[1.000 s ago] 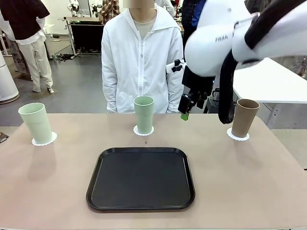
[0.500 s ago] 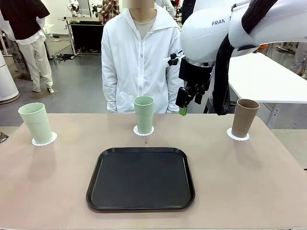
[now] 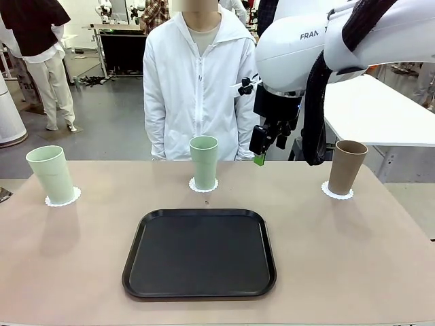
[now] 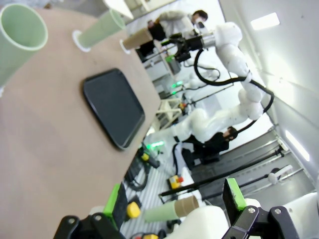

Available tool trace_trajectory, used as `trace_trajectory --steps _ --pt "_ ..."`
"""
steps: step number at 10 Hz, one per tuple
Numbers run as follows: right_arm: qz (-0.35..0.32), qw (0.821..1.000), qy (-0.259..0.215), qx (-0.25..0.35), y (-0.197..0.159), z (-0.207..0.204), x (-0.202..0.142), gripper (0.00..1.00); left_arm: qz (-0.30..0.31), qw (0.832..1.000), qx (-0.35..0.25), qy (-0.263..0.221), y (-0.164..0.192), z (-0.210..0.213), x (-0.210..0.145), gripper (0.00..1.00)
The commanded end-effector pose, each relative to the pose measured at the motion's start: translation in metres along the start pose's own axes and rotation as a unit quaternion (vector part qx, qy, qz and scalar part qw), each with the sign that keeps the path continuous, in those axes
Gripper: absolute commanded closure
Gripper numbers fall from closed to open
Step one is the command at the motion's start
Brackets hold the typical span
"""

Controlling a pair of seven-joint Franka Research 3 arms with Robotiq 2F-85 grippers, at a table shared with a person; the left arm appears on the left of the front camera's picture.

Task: Place coasters on the table and set cups on them.
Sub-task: Take one Reusable plastic cup from the Flat Tray and place it on a coaster set by the human.

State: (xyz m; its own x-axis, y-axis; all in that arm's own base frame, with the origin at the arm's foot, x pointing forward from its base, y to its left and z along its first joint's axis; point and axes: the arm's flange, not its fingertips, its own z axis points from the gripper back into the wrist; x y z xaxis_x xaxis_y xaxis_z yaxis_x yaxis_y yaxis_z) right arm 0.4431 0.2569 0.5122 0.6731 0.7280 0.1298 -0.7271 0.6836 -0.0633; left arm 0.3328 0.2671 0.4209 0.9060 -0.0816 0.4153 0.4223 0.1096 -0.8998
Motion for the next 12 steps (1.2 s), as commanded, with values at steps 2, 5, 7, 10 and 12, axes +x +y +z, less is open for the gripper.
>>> trace_trajectory --steps 2,5,7,10,12 --pt "0.0 1.0 0.0 0.0 0.0 0.0 0.0 0.0 0.0 1.0 0.003 -0.001 -0.003 0.002 -0.001 0.0" --pt "-0.187 0.955 -0.143 0.181 -0.07 0.037 -0.129 0.0 0.0 1.0 0.003 -0.001 -0.003 0.002 -0.001 0.0" --pt "-0.244 0.911 -0.176 0.283 -0.132 0.022 -0.187 0.0 0.0 1.0 0.003 -0.001 -0.003 0.002 -0.001 0.0" --pt "-0.209 0.847 -0.245 0.422 -0.196 -0.011 -0.268 0.0 0.0 1.0 0.003 -0.001 -0.003 0.002 -0.001 0.0" --pt "-0.201 0.817 -0.273 0.467 -0.224 -0.031 -0.311 0.0 0.0 1.0 0.003 -0.001 -0.003 0.002 -0.001 0.0"
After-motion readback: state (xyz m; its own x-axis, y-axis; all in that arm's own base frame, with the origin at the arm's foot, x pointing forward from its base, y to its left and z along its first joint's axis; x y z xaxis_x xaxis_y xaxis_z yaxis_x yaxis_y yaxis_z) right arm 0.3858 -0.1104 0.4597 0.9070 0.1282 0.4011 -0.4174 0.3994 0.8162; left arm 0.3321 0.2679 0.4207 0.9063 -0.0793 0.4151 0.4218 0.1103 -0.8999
